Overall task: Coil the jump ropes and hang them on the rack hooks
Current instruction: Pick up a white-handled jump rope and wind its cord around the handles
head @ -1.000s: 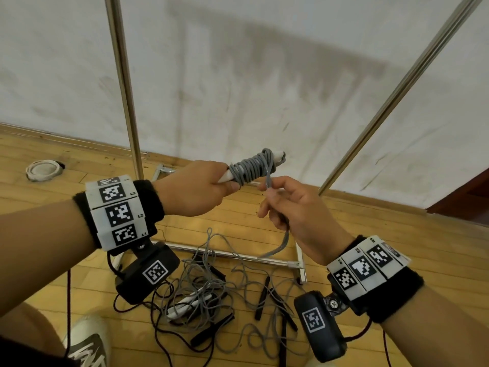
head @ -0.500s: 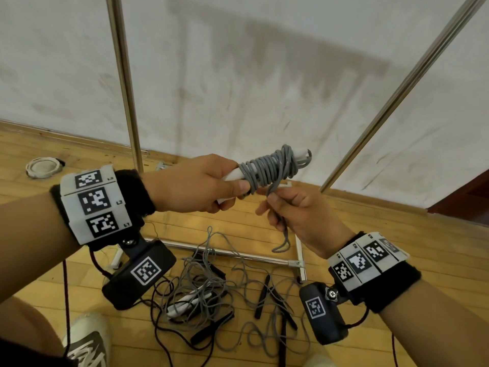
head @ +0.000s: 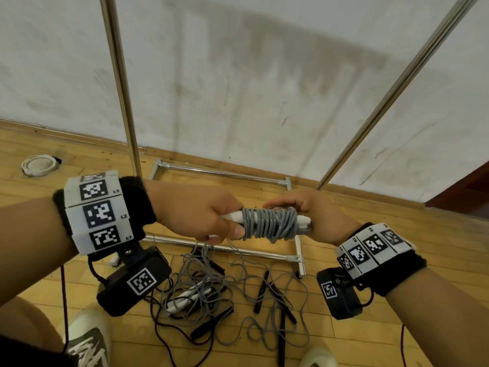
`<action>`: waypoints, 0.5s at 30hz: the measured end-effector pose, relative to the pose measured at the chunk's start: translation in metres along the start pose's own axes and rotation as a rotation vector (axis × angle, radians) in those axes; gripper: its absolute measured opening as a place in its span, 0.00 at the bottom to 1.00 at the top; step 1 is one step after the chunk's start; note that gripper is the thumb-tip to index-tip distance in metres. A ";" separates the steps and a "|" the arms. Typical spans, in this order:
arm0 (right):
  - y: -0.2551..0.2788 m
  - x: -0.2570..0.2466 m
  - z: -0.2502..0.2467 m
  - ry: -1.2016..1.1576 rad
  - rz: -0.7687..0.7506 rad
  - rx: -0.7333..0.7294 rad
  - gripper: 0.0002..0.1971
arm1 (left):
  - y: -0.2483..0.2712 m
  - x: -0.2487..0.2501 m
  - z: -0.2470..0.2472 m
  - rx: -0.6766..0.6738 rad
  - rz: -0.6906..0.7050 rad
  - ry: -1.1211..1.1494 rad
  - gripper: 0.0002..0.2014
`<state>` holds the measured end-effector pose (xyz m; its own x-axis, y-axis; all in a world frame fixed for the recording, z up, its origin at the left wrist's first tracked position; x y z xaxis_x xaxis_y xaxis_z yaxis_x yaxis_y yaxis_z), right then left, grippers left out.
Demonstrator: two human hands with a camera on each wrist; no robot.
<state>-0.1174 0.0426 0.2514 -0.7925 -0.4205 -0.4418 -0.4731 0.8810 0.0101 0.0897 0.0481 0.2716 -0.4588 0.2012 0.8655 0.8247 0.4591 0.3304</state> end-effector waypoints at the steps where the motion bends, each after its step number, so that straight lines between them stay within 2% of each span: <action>1: 0.000 0.003 -0.001 -0.012 0.044 0.038 0.09 | -0.002 -0.002 0.001 -0.001 -0.018 -0.025 0.12; 3: 0.001 0.005 -0.004 0.099 0.107 0.106 0.03 | -0.004 -0.005 0.001 -0.004 -0.061 -0.092 0.11; 7: 0.001 0.004 -0.012 0.438 0.174 0.135 0.17 | -0.007 -0.011 0.002 0.004 -0.118 -0.186 0.10; 9: -0.001 -0.002 -0.016 0.419 0.174 0.152 0.17 | -0.010 -0.014 0.003 0.015 -0.142 -0.240 0.11; 11: -0.003 -0.010 -0.018 0.318 0.150 0.176 0.12 | -0.012 -0.016 0.002 0.046 -0.170 -0.262 0.12; 15: -0.006 -0.024 -0.021 0.122 0.177 0.150 0.08 | -0.016 -0.017 -0.007 0.169 -0.174 -0.272 0.15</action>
<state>-0.1040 0.0431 0.2802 -0.9027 -0.2717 -0.3338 -0.2675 0.9617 -0.0593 0.0872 0.0309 0.2541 -0.6774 0.3198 0.6625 0.6706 0.6387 0.3773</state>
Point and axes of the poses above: each hand's wrist, its own y-axis away from the middle knuckle, its own z-axis out of the palm, x = y × z, the point moved 4 cm from there along -y, towards the middle knuckle, and after that the axes turned 14 degrees about y, right-handed, at the moved point
